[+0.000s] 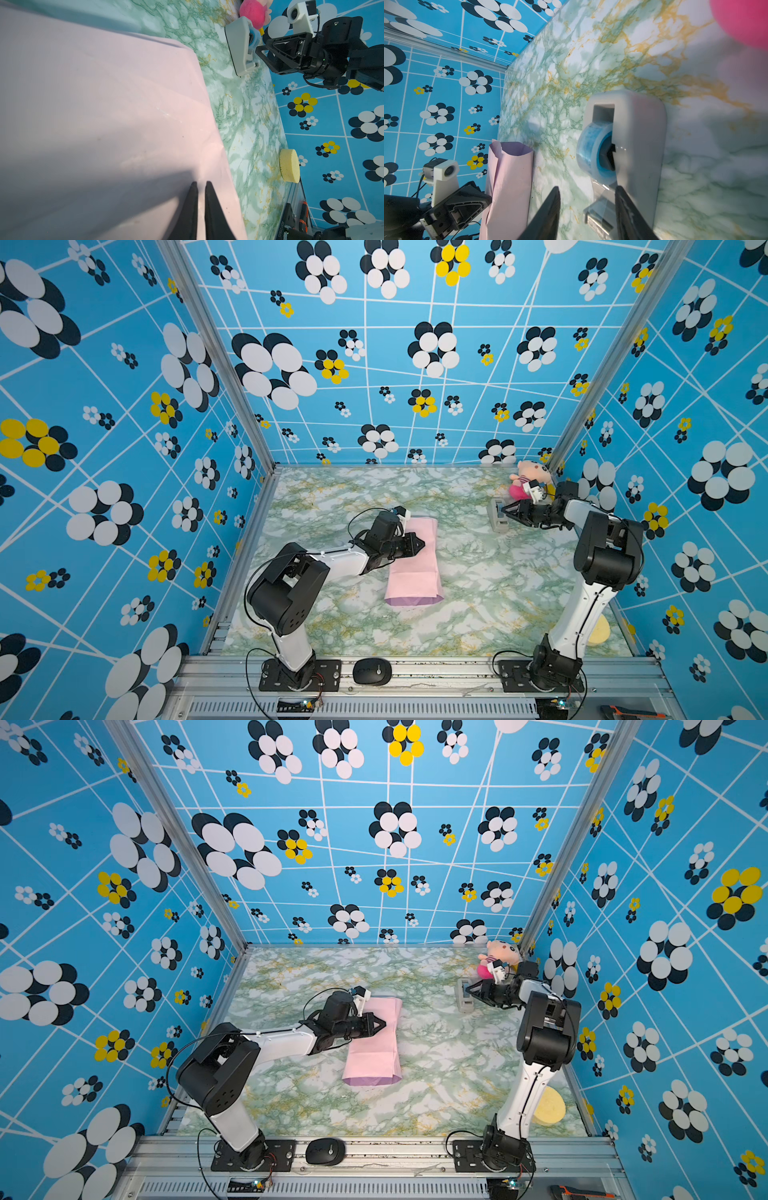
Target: Wrap the gift box in paper
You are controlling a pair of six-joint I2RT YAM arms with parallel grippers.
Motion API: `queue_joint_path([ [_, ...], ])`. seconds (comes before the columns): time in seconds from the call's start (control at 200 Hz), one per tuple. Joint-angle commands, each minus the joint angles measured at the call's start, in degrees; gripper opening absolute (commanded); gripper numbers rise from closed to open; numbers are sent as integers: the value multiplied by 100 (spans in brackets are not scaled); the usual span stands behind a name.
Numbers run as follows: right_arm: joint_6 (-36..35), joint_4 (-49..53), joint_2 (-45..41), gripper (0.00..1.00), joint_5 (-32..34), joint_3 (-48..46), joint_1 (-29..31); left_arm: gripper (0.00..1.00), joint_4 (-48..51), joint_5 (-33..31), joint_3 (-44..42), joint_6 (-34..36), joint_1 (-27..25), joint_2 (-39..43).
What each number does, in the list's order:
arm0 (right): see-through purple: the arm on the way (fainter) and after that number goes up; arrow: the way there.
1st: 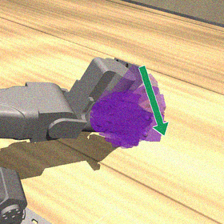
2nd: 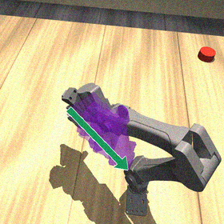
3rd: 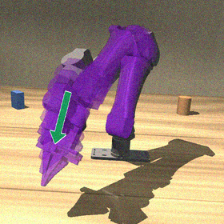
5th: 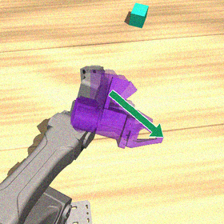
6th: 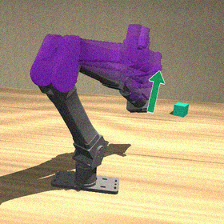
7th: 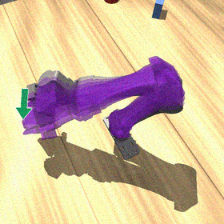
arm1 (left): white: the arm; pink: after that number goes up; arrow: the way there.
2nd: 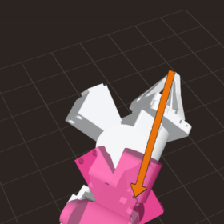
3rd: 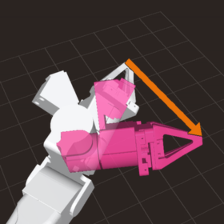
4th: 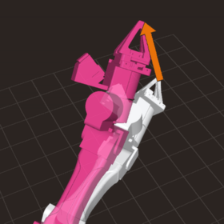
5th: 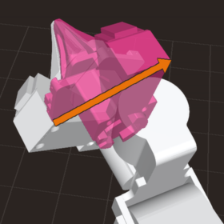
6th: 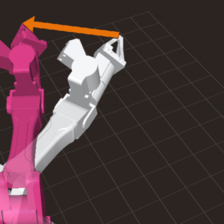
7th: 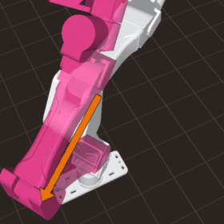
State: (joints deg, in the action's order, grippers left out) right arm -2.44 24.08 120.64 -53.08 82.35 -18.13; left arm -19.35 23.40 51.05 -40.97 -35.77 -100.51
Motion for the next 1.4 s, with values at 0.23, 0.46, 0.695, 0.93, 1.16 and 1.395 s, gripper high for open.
queue_joint_path([
  [0.23,-465,803,230,46,-41,264,117,13,863,-415,-244,10,-26,-452],
  [0.46,-664,1126,443,44,-162,504,134,13,854,-424,-262,8,-18,-442],
  [0.695,-945,1599,754,38,-265,815,152,13,854,-433,-254,1,-18,-449],
  [0.93,-1089,1893,864,30,-265,1040,161,13,863,-433,-218,1,-19,-465],
  [1.16,-1187,2103,931,24,-266,1246,155,13,870,-441,-210,-4,-10,-466],
  [1.395,-1277,2316,891,16,-247,1304,161,13,891,-460,-202,11,-9,-459],
])
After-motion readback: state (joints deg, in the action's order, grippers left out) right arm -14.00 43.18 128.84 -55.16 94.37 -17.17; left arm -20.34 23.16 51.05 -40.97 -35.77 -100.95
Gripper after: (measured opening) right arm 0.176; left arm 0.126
